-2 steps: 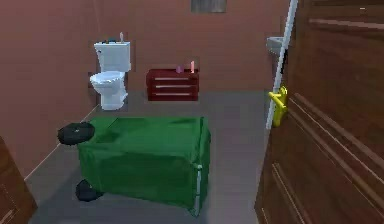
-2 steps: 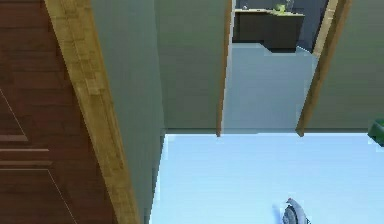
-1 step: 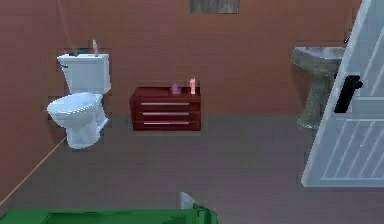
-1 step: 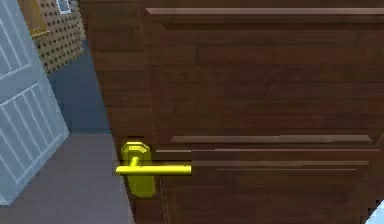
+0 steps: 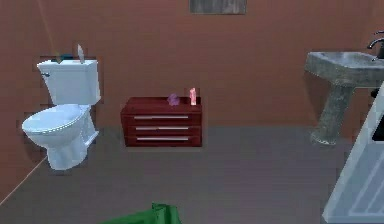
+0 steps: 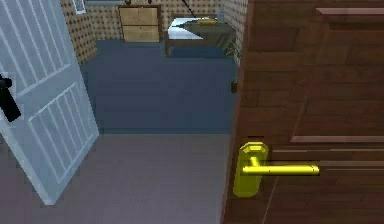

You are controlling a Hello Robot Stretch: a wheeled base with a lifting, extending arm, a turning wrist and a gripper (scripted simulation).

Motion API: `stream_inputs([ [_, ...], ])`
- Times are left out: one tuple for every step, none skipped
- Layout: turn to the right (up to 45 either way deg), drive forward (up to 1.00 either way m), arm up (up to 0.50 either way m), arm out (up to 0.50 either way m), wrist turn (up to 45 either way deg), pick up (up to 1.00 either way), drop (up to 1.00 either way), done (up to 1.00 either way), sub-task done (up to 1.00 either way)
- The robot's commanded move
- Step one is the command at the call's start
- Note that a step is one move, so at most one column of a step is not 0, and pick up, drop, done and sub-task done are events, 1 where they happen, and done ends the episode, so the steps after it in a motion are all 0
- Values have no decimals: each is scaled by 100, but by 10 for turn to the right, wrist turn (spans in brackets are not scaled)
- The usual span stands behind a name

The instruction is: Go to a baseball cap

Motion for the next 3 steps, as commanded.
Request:
stream_inputs([
  [60,0,0,0,0,0,0,0,0],
  [0,100,0,0,0,0,0,0,0],
  [30,0,0,0,0,0,0,0,0],
])
